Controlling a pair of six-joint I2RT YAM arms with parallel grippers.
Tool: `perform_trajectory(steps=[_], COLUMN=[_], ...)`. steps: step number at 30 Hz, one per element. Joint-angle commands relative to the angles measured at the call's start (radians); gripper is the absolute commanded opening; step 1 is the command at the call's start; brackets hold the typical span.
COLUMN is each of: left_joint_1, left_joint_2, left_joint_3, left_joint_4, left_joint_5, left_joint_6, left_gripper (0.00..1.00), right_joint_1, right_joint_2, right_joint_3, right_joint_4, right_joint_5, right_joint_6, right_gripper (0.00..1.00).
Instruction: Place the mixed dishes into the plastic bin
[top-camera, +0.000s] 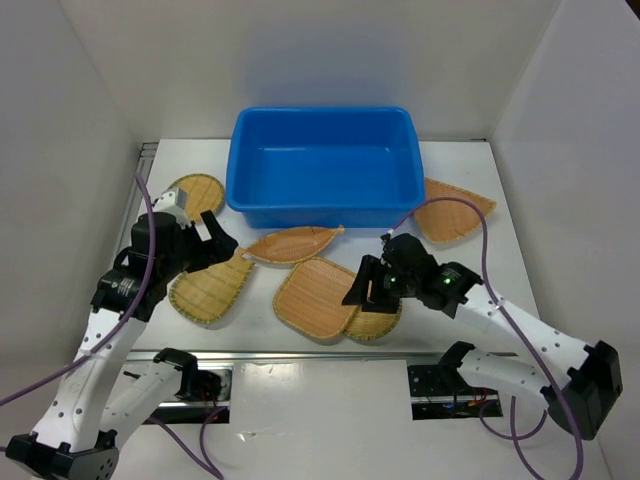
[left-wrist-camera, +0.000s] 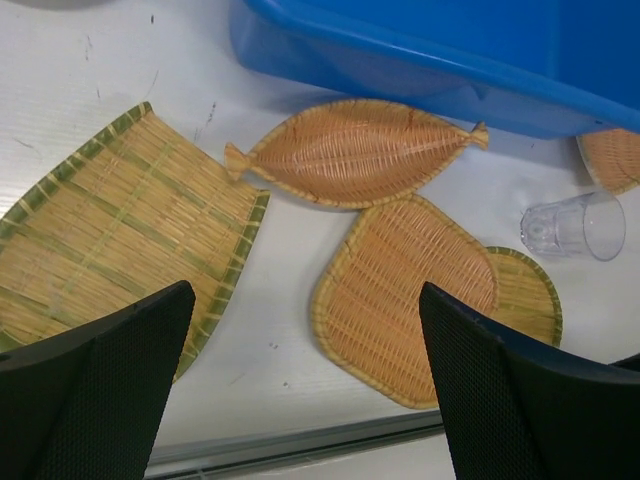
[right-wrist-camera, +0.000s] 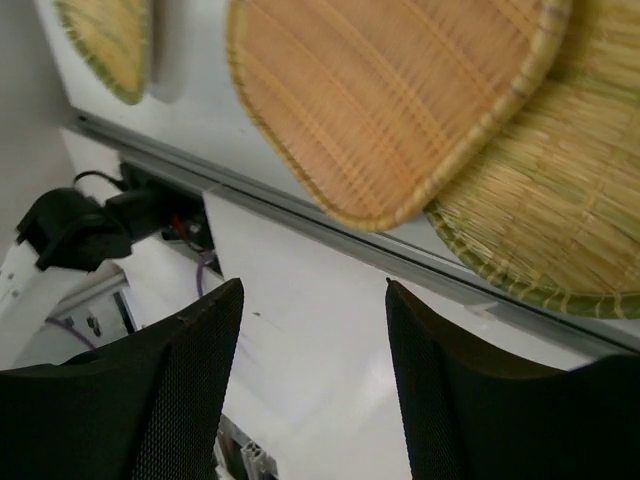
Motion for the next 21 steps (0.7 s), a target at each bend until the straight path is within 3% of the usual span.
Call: perform_trajectory(steps=[1,11,21], left_joint_1=[-0.008,-0.036,-0.077], left_joint_2=[-0.041,-0.018,0.03], left_joint_3=[-0.011,-0.02,-0.011], left_joint_4=[0.057,0.068,0.086], left_joint_5=[0.019,0.036,0.016], left_joint_6=[-0.044,-0.044,-0.026], left_gripper=[1.0,1.0,1.0], right_joint_1=[0.021,0.021,0.021], right_joint_2=[0.063,-0.072,0.017], right_joint_3=[-0.039,-0.266,-0.321], right_joint_4=[0.04,0.012,0.267], right_joint_5=[0.092,0.15,0.214], right_joint_6=[0.141,0.402,0.482], right_gripper=[0.64,0.61,0.61])
